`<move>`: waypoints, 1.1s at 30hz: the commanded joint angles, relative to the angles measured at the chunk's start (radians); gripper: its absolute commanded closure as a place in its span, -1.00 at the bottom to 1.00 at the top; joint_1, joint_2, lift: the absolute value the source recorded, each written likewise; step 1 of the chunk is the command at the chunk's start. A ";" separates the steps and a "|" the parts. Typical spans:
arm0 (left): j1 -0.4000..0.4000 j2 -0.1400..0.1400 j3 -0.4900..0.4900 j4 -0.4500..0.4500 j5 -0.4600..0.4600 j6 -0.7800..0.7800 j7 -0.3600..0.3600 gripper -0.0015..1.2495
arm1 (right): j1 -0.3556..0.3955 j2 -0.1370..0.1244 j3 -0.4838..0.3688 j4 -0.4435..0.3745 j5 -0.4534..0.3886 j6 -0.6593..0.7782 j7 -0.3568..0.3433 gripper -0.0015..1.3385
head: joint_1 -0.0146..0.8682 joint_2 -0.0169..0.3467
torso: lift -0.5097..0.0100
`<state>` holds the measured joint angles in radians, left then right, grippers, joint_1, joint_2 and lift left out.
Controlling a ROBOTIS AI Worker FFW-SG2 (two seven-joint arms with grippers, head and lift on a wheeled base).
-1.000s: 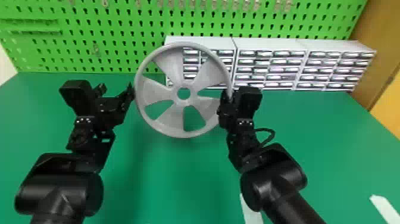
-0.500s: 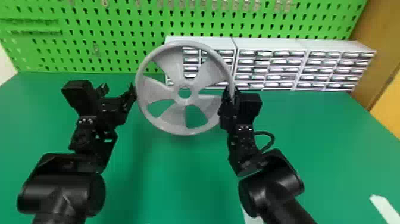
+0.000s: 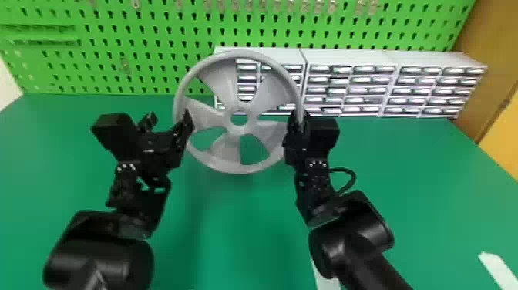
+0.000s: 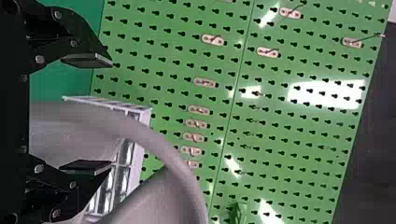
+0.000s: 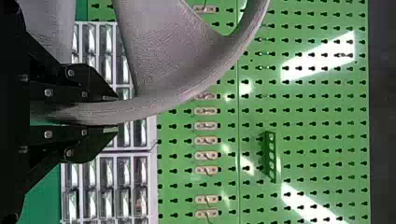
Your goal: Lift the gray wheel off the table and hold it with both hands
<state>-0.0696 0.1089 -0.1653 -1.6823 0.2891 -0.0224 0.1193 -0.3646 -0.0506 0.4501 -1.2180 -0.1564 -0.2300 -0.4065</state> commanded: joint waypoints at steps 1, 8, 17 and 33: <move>0.025 0.000 -0.028 0.003 0.019 -0.028 0.017 -0.23 | -0.007 0.001 -0.002 0.000 0.000 0.000 0.000 0.68 | 0.64 -0.82 | 0.59; 0.037 0.000 -0.030 0.043 0.021 -0.068 0.017 -0.23 | -0.019 0.005 -0.005 0.000 0.001 -0.015 0.000 0.68 | 0.64 -0.82 | 0.59; 0.014 0.000 -0.019 0.127 0.036 -0.130 -0.013 -0.23 | -0.025 0.008 0.012 -0.041 -0.014 -0.037 0.000 0.68 | 0.64 -0.82 | 0.59; -0.035 0.000 -0.013 0.167 0.025 -0.165 -0.015 -0.23 | -0.022 0.001 0.039 -0.055 -0.025 -0.038 0.000 0.68 | 0.64 -0.82 | 0.59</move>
<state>-0.0968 0.1089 -0.1820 -1.5173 0.3169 -0.1844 0.1042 -0.3885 -0.0475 0.4825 -1.2731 -0.1785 -0.2700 -0.4065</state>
